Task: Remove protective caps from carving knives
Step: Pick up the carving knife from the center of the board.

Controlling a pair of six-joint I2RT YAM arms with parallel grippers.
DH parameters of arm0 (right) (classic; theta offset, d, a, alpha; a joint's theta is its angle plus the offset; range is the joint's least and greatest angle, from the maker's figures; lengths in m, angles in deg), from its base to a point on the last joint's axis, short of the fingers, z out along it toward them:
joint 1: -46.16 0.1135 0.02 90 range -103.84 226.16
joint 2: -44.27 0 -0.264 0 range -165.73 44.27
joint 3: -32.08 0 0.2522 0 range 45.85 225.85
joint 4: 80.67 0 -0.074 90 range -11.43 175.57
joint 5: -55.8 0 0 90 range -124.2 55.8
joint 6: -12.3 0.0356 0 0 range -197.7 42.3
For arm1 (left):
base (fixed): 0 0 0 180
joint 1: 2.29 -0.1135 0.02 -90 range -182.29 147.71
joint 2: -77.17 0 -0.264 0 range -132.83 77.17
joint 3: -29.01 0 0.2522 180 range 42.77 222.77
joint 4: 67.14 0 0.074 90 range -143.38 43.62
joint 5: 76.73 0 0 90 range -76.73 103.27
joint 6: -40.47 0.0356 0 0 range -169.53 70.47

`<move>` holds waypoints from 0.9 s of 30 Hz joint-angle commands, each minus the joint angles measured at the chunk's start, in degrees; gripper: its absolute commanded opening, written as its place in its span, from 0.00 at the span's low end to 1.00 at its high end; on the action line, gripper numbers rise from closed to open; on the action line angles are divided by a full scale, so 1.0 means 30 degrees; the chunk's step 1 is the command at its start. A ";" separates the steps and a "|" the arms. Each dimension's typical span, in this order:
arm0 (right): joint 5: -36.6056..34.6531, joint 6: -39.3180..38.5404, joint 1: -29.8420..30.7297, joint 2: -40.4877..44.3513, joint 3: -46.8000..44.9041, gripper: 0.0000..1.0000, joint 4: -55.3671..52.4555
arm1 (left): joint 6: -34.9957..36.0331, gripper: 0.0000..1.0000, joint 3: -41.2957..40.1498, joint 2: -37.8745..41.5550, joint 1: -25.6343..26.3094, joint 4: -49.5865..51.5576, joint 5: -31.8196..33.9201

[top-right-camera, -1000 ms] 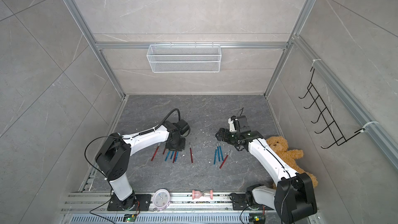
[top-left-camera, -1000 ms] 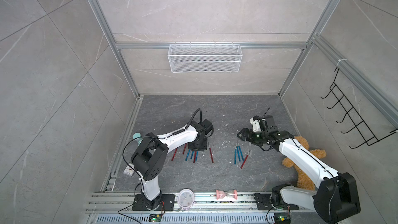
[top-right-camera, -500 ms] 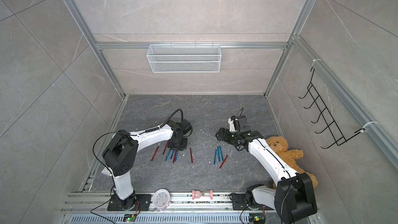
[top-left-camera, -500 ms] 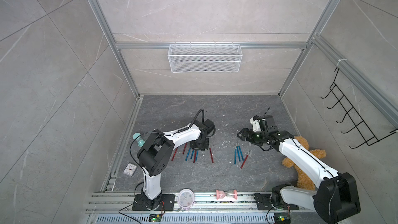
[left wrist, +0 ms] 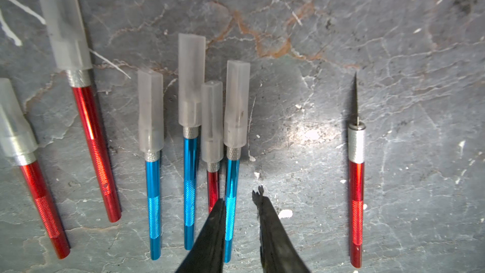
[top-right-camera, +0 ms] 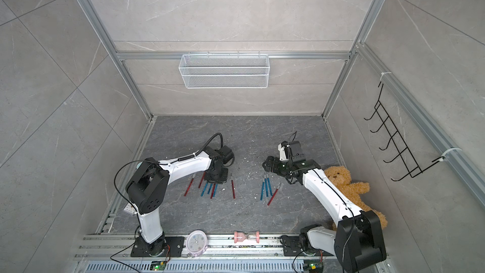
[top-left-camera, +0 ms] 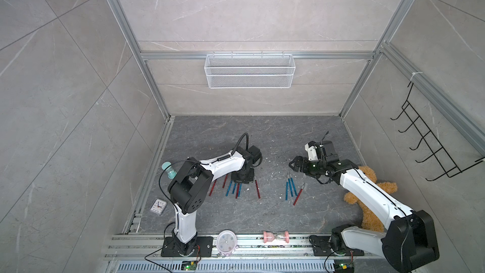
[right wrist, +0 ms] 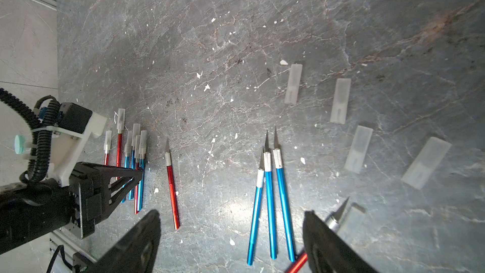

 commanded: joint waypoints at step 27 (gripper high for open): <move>-0.0142 -0.0012 0.0083 0.0358 -0.0201 0.84 -0.0014 | 0.0017 0.22 -0.1372 -0.1435 -0.0245 -0.1517 -0.0828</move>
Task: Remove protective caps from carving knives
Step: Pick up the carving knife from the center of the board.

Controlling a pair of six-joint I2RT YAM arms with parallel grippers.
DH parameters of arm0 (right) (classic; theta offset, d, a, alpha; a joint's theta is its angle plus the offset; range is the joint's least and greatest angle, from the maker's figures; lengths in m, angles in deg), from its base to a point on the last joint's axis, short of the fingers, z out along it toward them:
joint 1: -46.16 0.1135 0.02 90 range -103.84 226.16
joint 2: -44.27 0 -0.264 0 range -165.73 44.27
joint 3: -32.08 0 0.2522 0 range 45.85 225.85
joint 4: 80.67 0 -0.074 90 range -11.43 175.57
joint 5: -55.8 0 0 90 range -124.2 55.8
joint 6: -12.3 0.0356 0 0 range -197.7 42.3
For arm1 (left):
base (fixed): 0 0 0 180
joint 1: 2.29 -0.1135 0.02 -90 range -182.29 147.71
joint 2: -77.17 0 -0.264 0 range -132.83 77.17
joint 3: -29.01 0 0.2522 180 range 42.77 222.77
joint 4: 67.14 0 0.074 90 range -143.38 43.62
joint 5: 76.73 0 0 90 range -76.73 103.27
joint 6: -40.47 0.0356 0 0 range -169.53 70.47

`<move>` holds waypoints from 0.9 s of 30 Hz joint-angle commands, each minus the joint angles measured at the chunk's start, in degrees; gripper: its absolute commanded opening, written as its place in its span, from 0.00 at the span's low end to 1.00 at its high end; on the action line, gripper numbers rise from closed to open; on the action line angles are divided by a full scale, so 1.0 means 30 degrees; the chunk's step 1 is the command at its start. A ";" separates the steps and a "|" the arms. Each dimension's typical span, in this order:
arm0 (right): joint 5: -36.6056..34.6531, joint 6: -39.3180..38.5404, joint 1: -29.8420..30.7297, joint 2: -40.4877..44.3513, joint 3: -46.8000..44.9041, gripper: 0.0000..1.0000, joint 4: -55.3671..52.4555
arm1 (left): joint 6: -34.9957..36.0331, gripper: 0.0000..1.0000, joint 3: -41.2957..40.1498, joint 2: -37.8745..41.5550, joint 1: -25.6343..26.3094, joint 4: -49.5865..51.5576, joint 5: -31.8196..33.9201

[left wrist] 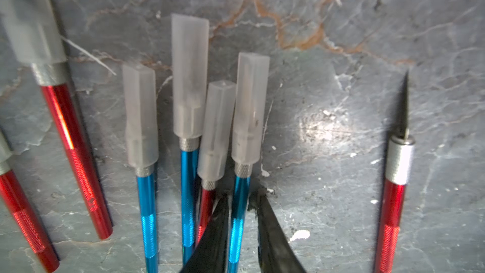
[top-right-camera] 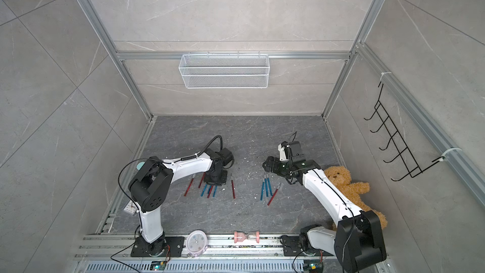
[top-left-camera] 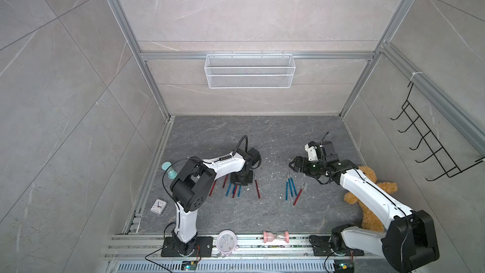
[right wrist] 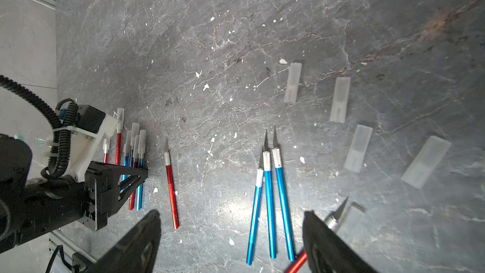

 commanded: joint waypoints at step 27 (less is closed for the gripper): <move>0.1560 0.0375 0.0124 0.0294 0.0286 0.79 0.0798 | 0.1344 0.05 0.1129 0.2012 0.1174 -0.3788 -0.6018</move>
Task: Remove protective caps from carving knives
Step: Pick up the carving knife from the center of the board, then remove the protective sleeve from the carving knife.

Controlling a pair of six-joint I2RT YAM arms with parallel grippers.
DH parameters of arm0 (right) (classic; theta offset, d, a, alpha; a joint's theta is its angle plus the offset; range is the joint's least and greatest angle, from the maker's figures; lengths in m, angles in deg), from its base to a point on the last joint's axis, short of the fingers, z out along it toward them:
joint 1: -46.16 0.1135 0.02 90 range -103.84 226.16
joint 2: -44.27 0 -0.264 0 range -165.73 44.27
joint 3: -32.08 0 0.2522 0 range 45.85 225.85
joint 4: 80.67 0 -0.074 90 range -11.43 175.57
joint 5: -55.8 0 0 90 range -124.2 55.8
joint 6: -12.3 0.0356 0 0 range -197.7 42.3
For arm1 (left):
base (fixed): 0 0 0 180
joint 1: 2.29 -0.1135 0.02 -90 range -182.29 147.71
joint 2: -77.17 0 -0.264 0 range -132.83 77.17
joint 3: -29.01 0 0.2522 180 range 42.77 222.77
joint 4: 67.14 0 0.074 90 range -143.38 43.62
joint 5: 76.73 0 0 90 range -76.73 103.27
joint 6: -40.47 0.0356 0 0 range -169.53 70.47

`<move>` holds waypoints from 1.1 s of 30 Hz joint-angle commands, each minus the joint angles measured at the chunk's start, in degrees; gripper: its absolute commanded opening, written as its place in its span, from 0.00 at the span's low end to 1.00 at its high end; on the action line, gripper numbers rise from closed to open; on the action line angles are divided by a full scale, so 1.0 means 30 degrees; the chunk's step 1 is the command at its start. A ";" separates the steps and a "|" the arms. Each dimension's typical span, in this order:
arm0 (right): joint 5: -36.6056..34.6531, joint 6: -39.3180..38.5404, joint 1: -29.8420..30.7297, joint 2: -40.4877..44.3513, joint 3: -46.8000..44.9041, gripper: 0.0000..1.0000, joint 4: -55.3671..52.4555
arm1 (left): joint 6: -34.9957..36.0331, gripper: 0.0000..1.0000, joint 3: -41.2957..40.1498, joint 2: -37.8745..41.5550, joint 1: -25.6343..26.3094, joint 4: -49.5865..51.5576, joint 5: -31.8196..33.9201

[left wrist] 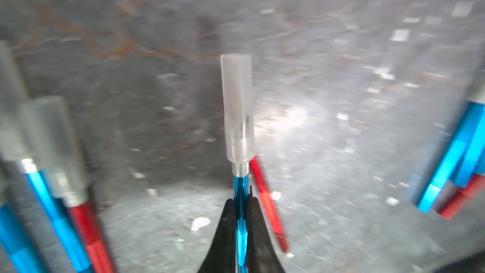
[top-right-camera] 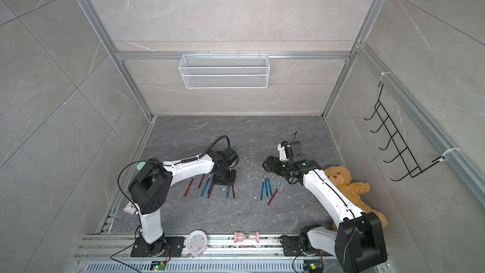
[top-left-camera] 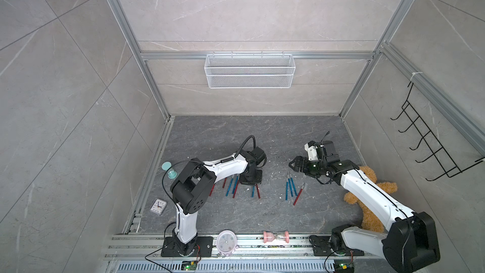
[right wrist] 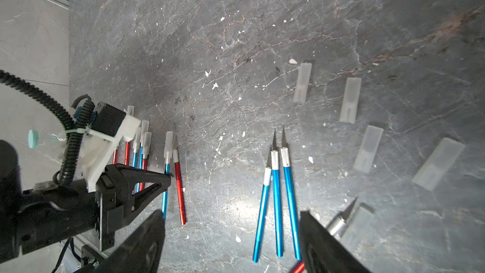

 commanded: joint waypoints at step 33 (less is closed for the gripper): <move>0.2045 0.3597 0.2781 -0.3386 -0.0930 0.45 0.6634 | -0.0059 0.05 0.1512 0.1883 0.1148 -0.4282 -0.5250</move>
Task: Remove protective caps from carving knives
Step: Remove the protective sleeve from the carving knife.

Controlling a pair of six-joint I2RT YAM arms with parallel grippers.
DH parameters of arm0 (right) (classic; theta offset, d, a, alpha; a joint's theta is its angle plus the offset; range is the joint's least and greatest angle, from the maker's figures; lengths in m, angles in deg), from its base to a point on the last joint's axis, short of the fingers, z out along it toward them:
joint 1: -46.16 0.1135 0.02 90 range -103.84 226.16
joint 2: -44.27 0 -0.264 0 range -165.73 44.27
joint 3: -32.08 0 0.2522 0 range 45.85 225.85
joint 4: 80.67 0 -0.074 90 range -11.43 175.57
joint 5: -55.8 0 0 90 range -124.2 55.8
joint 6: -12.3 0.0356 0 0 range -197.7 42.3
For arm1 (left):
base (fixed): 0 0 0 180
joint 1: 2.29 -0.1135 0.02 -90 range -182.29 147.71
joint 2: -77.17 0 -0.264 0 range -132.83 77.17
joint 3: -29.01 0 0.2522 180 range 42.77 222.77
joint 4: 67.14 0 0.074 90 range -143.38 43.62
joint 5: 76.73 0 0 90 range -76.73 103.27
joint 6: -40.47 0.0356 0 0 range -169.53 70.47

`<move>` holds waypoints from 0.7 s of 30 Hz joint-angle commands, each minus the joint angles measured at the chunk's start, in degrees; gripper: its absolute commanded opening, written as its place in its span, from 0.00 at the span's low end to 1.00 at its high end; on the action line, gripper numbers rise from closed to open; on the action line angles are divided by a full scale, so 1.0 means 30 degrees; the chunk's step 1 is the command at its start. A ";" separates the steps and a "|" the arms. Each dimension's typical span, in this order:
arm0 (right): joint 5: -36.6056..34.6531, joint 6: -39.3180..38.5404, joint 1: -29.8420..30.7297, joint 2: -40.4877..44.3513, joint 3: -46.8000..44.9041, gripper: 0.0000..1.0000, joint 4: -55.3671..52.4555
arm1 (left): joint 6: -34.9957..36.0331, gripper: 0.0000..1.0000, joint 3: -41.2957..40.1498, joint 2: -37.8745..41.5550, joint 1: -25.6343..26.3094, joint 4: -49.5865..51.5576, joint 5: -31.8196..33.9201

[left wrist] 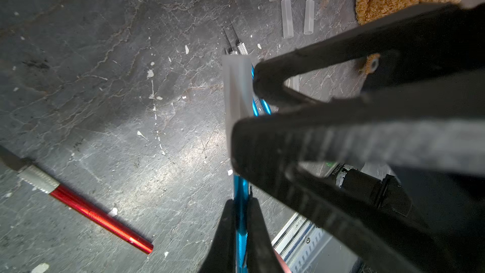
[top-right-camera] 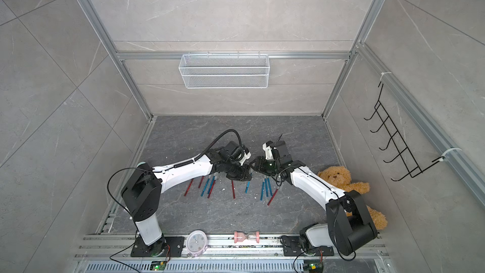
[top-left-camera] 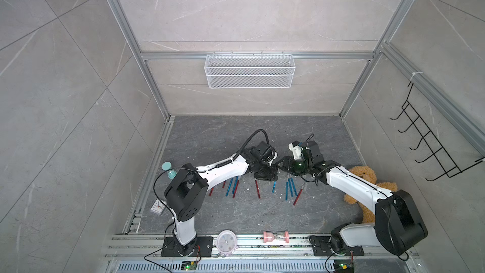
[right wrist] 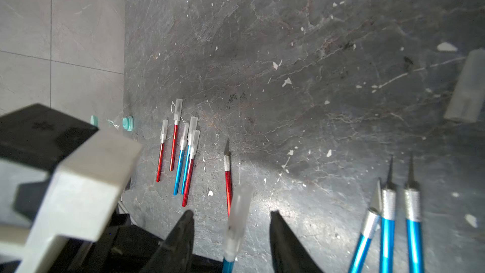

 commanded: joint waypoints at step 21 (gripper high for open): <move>-0.1197 0.0731 0.0579 -0.0690 -0.0292 0.11 0.0891 | -0.0182 0.05 0.0563 0.0676 0.0077 -0.0204 -0.0421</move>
